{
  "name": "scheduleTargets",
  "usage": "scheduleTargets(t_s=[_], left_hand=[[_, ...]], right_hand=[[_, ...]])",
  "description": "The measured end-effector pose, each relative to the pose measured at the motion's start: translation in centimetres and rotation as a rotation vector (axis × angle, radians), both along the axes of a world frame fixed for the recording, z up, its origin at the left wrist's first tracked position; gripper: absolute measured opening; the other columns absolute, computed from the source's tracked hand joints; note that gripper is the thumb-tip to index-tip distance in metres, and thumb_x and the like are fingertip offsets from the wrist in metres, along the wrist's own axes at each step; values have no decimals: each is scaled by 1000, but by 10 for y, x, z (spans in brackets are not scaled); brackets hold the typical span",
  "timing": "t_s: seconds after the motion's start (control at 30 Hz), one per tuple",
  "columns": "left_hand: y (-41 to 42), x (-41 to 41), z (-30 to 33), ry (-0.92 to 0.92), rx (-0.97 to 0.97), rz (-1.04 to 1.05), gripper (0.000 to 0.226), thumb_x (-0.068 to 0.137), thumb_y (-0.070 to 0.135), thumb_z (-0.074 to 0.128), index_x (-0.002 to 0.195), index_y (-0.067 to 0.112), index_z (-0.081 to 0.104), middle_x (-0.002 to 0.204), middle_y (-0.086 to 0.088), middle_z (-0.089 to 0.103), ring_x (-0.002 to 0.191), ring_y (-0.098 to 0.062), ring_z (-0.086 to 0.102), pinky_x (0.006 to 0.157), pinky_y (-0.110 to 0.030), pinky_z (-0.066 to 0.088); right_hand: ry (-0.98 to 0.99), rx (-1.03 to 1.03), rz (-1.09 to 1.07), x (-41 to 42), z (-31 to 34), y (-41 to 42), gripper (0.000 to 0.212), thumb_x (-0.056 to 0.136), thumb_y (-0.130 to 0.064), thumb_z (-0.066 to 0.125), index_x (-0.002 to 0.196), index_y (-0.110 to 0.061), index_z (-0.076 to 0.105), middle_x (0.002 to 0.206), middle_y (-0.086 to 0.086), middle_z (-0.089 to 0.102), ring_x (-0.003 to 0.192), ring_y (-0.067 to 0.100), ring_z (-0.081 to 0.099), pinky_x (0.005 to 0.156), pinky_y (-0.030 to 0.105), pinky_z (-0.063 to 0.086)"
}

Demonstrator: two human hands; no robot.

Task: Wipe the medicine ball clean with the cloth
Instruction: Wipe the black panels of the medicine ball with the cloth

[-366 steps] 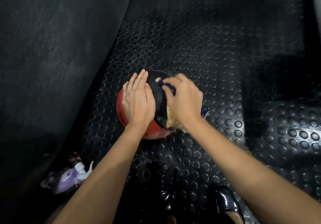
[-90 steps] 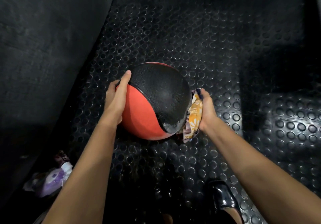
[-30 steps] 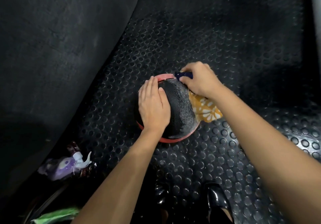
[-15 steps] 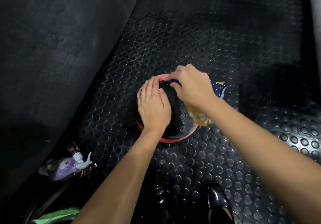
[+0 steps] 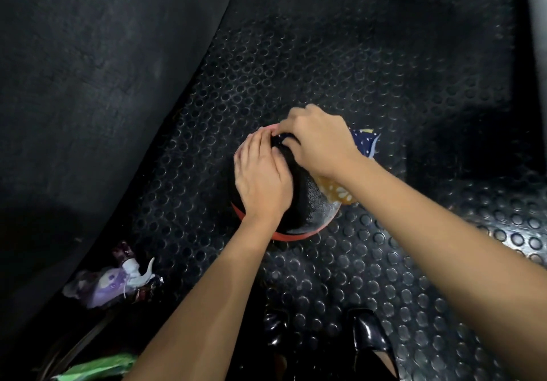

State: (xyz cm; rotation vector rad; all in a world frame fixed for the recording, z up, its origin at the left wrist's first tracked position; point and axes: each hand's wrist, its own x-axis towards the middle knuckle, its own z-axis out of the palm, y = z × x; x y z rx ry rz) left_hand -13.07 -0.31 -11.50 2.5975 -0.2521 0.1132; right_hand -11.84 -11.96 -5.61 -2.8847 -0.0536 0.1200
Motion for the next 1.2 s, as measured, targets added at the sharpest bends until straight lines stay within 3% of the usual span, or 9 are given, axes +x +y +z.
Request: scheduleTargets(t_s=[0.17, 0.3, 0.43, 0.6, 0.73, 0.9, 1.03, 1.2], left_hand=[[3, 8, 1, 49, -52, 5, 53, 96, 27, 22, 141, 12, 44, 146, -1, 45, 139, -19, 33, 117, -38, 20], [7, 9, 1, 76, -75, 13, 54, 95, 28, 22, 141, 12, 44, 146, -1, 45, 139, -18, 33, 117, -39, 20], [8, 9, 2, 70, -100, 10, 53, 95, 28, 23, 141, 12, 45, 146, -1, 45, 139, -18, 33, 117, -39, 21], [11, 8, 3, 85, -122, 25, 53, 94, 27, 23, 140, 13, 45, 145, 0, 46, 138, -17, 34, 116, -38, 22], [10, 9, 3, 81, -130, 47, 54, 94, 28, 24, 140, 11, 46, 145, -2, 46, 137, -18, 35, 116, -38, 23], [12, 14, 5, 109, -147, 65, 56, 93, 29, 22, 140, 12, 46, 145, -1, 46, 137, -17, 35, 114, -39, 25], [12, 15, 7, 118, -139, 83, 57, 92, 36, 26, 140, 14, 45, 146, 0, 45, 137, -17, 34, 114, -39, 25], [17, 18, 6, 156, -167, 115, 45, 100, 32, 36, 141, 16, 46, 145, 1, 45, 136, -17, 35, 112, -41, 28]], right_hand=[[17, 81, -237, -2, -4, -19, 26, 95, -27, 47, 117, -33, 61, 117, -1, 57, 115, 24, 47, 78, 36, 40], [-41, 68, -98, -23, -8, -4, 30, 97, -30, 45, 123, -36, 58, 119, -5, 54, 113, 19, 45, 72, 33, 38], [-4, 106, -327, -16, -15, -22, 29, 97, -28, 45, 121, -33, 60, 118, -1, 56, 115, 23, 46, 79, 36, 42], [-84, 139, -197, -42, -16, -6, 30, 97, -29, 46, 123, -35, 59, 114, -5, 56, 110, 18, 47, 71, 32, 40], [-44, 149, -395, -25, -20, -20, 30, 96, -28, 45, 121, -32, 61, 116, -2, 57, 112, 22, 48, 78, 35, 42], [-121, 49, -159, -35, -13, 4, 32, 98, -27, 44, 126, -32, 56, 116, -4, 54, 112, 18, 45, 66, 31, 34], [-81, 92, -333, -12, -13, -7, 29, 96, -26, 46, 121, -30, 60, 118, -1, 55, 114, 22, 46, 73, 34, 39], [-211, -86, -119, -35, -13, 22, 25, 84, -23, 64, 107, -32, 69, 99, -4, 62, 94, 16, 56, 57, 25, 34]])
